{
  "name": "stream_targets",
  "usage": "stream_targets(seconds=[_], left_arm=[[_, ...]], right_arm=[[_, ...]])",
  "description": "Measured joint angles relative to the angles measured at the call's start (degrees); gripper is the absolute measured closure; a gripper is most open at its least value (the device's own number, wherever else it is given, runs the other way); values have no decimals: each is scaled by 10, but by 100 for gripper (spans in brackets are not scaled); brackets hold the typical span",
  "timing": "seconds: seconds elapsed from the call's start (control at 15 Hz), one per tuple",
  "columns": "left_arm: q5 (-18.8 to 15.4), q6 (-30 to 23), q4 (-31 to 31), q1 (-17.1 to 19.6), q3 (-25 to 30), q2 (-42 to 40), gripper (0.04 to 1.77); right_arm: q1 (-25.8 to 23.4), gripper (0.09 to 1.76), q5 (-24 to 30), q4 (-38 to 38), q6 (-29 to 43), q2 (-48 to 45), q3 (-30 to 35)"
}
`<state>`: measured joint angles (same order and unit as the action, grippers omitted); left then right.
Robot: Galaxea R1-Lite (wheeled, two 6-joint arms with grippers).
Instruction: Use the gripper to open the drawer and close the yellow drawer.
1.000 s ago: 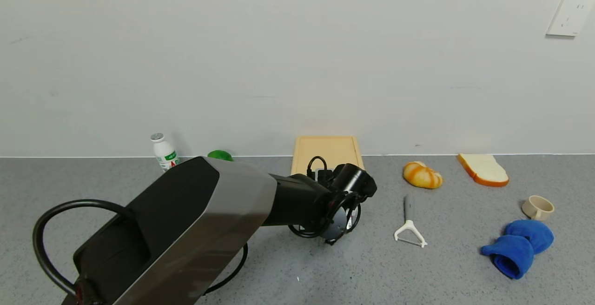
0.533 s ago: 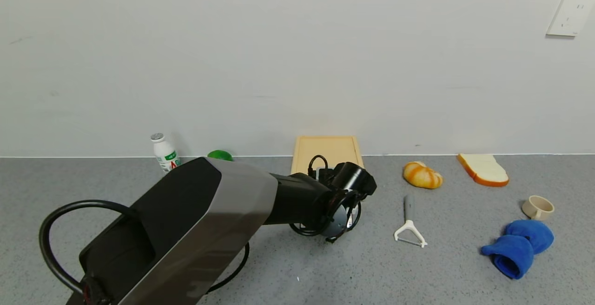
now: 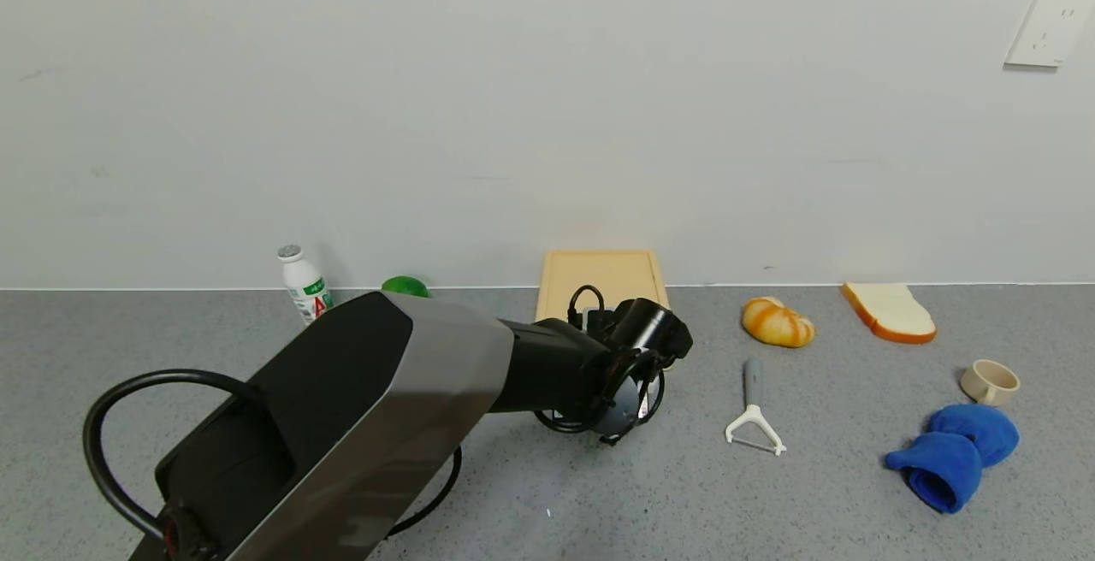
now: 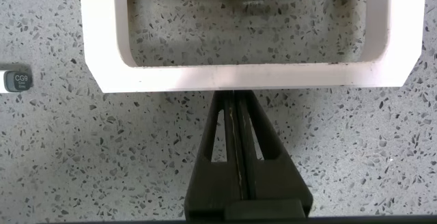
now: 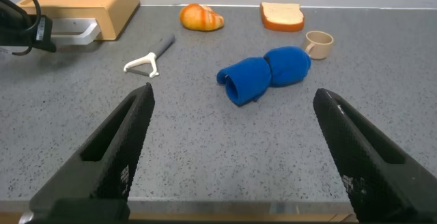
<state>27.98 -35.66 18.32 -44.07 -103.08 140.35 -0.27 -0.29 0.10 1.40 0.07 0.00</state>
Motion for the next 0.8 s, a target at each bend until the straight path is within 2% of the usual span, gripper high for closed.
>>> stream_targets(seconds=[0.33, 0.8], left_arm=[[5, 16, 28, -2, 9, -39, 170], [3, 85, 118, 12, 11, -189, 170]], right_arm=[[0, 14, 0, 0, 0, 0, 0], [0, 14, 0, 0, 0, 0, 0]])
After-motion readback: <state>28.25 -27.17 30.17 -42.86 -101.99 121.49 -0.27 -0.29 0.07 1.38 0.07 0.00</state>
